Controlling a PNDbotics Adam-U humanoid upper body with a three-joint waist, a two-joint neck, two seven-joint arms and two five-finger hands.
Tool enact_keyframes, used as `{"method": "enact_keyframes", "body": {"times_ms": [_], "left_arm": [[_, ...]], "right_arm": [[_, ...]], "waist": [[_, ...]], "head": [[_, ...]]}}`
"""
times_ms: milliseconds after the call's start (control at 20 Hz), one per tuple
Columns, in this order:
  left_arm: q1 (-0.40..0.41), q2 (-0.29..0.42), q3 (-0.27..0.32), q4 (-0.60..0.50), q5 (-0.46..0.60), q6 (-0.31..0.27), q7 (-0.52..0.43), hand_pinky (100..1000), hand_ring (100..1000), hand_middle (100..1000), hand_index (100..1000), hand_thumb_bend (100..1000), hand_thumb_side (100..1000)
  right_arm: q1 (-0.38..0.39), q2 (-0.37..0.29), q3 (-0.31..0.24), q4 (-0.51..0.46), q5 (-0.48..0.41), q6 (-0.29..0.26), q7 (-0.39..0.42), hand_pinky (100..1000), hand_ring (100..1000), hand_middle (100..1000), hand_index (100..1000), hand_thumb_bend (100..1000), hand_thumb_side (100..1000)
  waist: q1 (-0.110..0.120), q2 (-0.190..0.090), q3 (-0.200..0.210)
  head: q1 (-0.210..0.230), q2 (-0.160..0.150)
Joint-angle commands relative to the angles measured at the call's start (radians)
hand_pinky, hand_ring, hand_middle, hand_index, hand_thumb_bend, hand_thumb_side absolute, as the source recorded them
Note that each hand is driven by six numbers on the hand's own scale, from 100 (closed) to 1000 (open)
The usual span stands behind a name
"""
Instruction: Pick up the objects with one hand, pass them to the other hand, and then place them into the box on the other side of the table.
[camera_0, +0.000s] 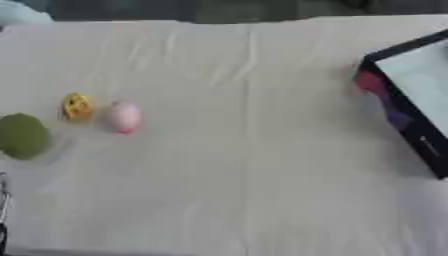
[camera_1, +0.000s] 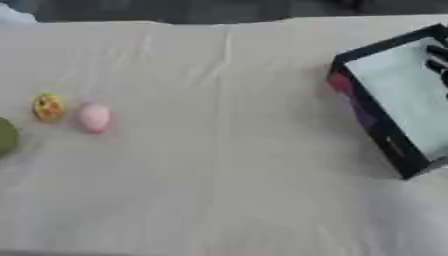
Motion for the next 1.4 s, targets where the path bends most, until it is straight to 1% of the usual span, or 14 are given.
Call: {"method": "enact_keyframes", "body": {"times_ms": [50, 750, 900, 1000, 1150, 1350, 1400], "left_arm": [[-0.014, 0.019, 0.001, -0.01, 0.0, 0.001, -0.001, 731, 822, 812, 856, 663, 544], [-0.024, 0.02, 0.002, -0.014, -0.004, 0.003, -0.002, 732, 825, 814, 857, 664, 540], [-0.039, 0.04, 0.007, -0.024, -0.012, 0.009, -0.004, 735, 829, 819, 863, 664, 541], [-0.047, 0.075, 0.005, -0.024, -0.026, 0.027, -0.02, 741, 834, 826, 870, 672, 542], [-0.057, 0.168, -0.003, -0.013, -0.065, 0.082, -0.081, 753, 842, 831, 878, 682, 538], [-0.066, 0.331, -0.035, 0.028, -0.152, 0.175, -0.244, 778, 854, 841, 892, 723, 537], [-0.07, 0.372, -0.046, 0.047, -0.174, 0.195, -0.291, 787, 858, 842, 895, 691, 541]], "right_arm": [[-0.008, -0.036, -0.004, -0.006, 0.005, -0.001, 0.003, 937, 914, 950, 953, 100, 726], [-0.007, -0.037, -0.01, -0.007, 0.004, -0.003, -0.001, 938, 915, 951, 954, 100, 723], [-0.006, -0.04, -0.015, -0.008, 0.002, -0.005, -0.007, 937, 915, 951, 955, 100, 723], [-0.003, -0.044, -0.017, -0.009, 0.002, -0.007, -0.009, 937, 915, 951, 955, 100, 721], [0.0, -0.049, -0.019, -0.01, 0.003, -0.009, -0.011, 937, 915, 951, 954, 100, 719], [0.0, -0.055, -0.019, -0.011, 0.004, -0.009, -0.011, 937, 915, 951, 954, 100, 717], [-0.001, -0.057, -0.018, -0.012, 0.004, -0.01, -0.011, 937, 915, 950, 954, 100, 719]], "waist": [[-0.001, -0.016, 0.0], [0.0, -0.015, -0.003], [0.0, -0.014, -0.004], [0.002, -0.015, -0.001], [0.007, -0.016, 0.004], [0.014, -0.019, 0.007], [0.016, -0.019, 0.007]], "head": [[0.0, 0.001], [-0.001, 0.001], [0.003, -0.003], [0.011, -0.005], [0.032, -0.008], [0.053, -0.007], [0.055, -0.006]]}}
